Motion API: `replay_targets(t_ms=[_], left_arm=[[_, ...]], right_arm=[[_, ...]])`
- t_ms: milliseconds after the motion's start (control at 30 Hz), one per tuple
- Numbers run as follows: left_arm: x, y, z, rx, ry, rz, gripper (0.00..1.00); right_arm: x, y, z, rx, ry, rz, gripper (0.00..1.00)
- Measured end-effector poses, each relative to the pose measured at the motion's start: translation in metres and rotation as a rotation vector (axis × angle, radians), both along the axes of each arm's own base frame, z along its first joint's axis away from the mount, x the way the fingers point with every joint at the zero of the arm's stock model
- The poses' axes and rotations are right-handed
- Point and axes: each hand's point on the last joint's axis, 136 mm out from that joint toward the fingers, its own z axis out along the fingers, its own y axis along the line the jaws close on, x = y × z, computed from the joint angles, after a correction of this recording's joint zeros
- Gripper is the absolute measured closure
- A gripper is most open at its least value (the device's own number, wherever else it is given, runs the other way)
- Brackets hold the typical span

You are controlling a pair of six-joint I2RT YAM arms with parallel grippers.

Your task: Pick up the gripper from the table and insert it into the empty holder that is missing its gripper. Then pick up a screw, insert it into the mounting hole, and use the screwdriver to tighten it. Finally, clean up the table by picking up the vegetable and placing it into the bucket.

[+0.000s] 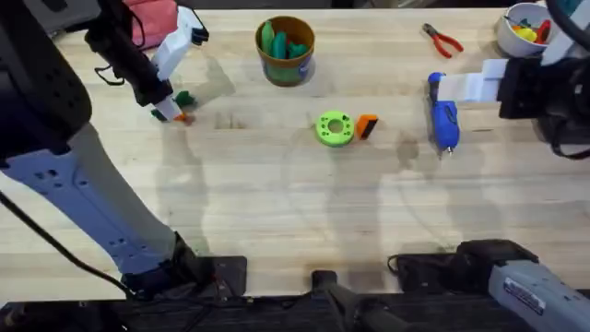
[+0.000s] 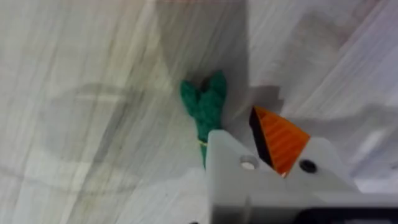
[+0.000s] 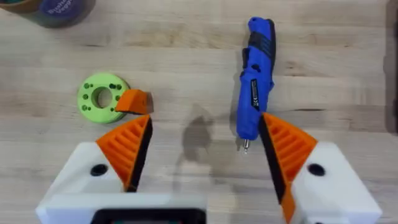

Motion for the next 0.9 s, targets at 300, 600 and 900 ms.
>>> replay_targets(t_ms=[300, 600, 900], left_arm=[[0.005, -0.003, 0.022, -0.036, 0.037, 0.004, 0.980], [0.017, 0.000, 0.032, -0.029, -0.009, 0.002, 0.612], [0.027, 0.002, 0.032, -0.003, -0.041, 0.004, 0.015]], right_arm=[[0.000, 0.000, 0.000, 0.000, 0.000, 0.000, 0.009], [0.000, 0.000, 0.000, 0.000, 0.000, 0.000, 0.008], [0.000, 0.000, -0.001, 0.000, 0.002, 0.000, 0.008]])
